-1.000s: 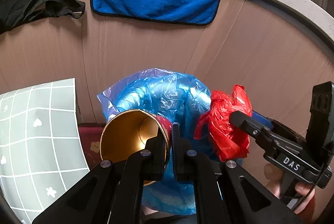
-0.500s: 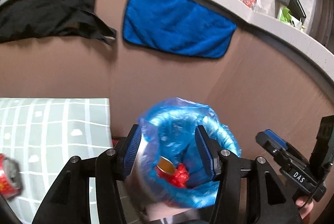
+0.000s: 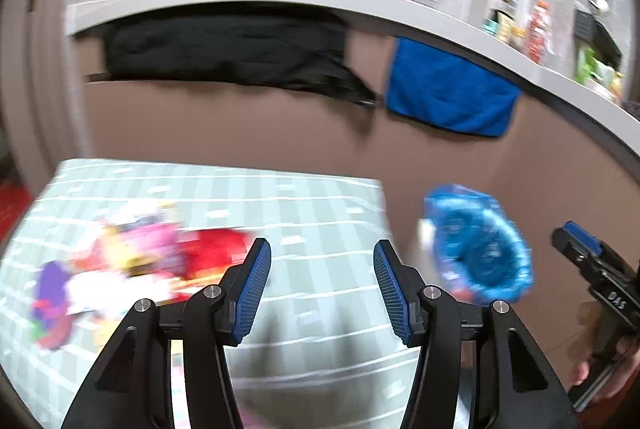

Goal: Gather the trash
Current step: 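Grasp the pink tissue pack with the right tool while the left tool grasps the purple sponge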

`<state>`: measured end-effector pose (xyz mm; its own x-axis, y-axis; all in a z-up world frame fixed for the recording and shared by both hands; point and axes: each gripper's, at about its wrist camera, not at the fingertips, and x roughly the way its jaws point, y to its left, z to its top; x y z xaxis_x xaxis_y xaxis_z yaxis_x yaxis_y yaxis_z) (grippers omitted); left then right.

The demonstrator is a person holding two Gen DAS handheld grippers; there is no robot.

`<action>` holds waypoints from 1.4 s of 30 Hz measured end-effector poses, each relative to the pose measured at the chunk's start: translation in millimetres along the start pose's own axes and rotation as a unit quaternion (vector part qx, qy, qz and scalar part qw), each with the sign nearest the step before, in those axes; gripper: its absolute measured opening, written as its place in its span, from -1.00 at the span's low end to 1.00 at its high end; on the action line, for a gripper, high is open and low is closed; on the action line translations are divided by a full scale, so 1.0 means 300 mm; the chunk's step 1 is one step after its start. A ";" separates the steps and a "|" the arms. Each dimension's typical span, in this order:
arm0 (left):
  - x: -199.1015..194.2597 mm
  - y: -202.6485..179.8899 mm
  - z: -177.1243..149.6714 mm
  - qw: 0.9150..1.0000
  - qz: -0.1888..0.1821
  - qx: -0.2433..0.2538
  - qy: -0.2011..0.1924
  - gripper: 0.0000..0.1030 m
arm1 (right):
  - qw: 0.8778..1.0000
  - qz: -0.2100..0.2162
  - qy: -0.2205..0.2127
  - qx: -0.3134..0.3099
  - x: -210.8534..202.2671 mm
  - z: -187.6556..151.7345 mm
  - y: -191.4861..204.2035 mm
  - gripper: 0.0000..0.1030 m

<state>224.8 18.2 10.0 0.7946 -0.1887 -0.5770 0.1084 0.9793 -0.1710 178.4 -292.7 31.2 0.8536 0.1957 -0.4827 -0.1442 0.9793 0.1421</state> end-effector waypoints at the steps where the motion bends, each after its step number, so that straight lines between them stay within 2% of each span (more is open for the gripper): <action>1: -0.029 0.050 -0.009 1.000 0.011 -0.007 -0.003 0.05 | 1.000 0.015 0.003 -0.007 0.001 -0.005 0.051 0.32; 5: -0.168 0.272 -0.060 0.996 0.061 -0.055 -0.025 0.06 | 0.998 0.052 0.019 -0.023 0.018 -0.027 0.188 0.32; 11: -0.332 0.527 -0.159 0.984 0.142 -0.093 -0.047 0.06 | 0.986 0.148 0.061 -0.049 0.065 -0.073 0.428 0.32; 17: -0.354 0.694 -0.258 0.981 0.149 -0.123 -0.024 0.06 | 0.967 0.207 0.103 -0.107 0.128 -0.154 0.673 0.32; 20: -0.329 0.741 -0.301 0.981 0.143 -0.131 -0.011 0.05 | 0.946 0.256 0.142 -0.138 0.170 -0.208 0.799 0.32; 25: -0.286 0.786 -0.332 0.982 0.129 -0.139 0.005 0.05 | 0.933 0.247 0.166 -0.200 0.224 -0.287 0.936 0.32; 34: -0.199 0.837 -0.313 0.984 0.101 -0.146 0.027 0.05 | 0.918 0.227 0.234 -0.225 0.369 -0.372 1.002 0.32; 35: -0.184 0.830 -0.306 0.984 0.103 -0.141 0.029 0.05 | 0.915 0.232 0.241 -0.225 0.376 -0.379 1.003 0.19; 37: -0.168 0.822 -0.297 0.986 0.103 -0.131 0.030 0.05 | 0.916 0.236 0.237 -0.221 0.364 -0.375 0.989 -0.05; 42: -0.133 0.789 -0.266 0.989 0.105 -0.102 0.030 0.05 | 0.935 0.210 0.196 -0.211 0.301 -0.313 0.926 -0.06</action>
<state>171.1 251.7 -71.3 0.7490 0.0065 -0.6625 -0.1822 0.9634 -0.1965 168.5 1.9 -54.1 0.4414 0.4903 -0.7515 -0.6798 0.7294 0.0765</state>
